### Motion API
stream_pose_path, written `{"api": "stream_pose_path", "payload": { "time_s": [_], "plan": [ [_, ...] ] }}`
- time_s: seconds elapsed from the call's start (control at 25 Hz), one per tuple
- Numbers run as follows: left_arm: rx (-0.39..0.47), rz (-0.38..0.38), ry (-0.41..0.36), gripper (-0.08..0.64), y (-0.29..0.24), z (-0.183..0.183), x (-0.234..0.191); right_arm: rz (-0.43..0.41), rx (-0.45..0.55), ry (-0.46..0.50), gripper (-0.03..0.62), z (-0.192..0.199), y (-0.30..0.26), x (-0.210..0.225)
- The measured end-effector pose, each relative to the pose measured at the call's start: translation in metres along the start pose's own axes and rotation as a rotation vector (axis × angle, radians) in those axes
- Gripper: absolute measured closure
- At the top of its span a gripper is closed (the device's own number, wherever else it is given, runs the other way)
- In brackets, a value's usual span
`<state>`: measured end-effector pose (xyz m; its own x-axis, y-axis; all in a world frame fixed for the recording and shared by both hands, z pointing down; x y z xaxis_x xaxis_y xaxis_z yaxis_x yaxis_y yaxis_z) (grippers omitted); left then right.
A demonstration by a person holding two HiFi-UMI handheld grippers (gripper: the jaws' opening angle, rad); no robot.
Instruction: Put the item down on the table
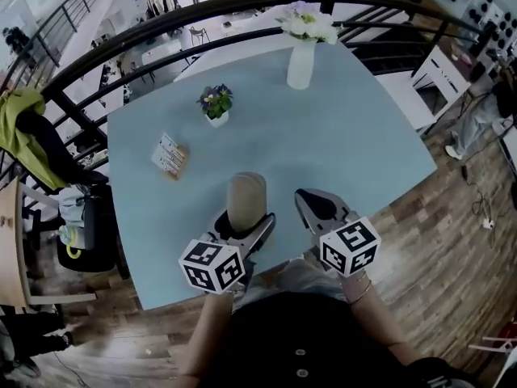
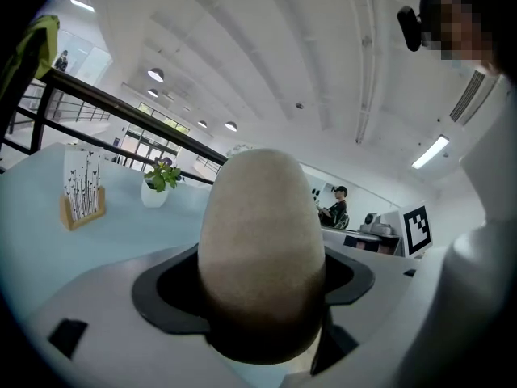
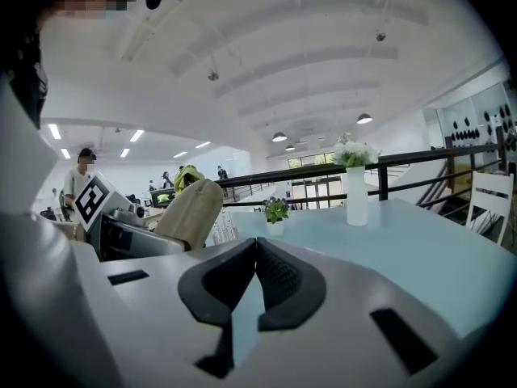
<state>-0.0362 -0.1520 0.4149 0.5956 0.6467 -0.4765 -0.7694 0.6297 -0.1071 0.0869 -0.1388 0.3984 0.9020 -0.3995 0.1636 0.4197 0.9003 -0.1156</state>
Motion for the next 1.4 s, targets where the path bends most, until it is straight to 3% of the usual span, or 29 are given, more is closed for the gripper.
{"api": "stream_pose_path", "payload": {
  "time_s": [0.64, 0.96, 1.4],
  "plan": [
    [0.104, -0.221, -0.018, 0.166, -0.086, -0.024, -0.008, -0.24, -0.009, 0.026, 0.588, -0.031, -0.065, 0.098],
    [0.114, -0.308, 0.001, 0.166, -0.097, -0.012, -0.011, -0.335, -0.026, 0.01, 0.589, -0.022, -0.072, 0.108],
    [0.102, -0.365, 0.019, 0.166, -0.096, 0.002, -0.013, -0.383, -0.04, -0.028, 0.589, -0.009, -0.078, 0.115]
  ]
}}
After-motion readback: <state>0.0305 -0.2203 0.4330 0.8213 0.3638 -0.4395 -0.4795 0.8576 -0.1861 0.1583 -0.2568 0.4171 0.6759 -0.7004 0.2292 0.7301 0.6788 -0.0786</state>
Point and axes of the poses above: the fingertips, and each gripper's own axes: y backward along the fingers, x to its right, z out of its underside, the point moved 2 cm from there along y, backward along the fingers, and after that the axes turned 11 degrees about x, right-handed, at the moved point
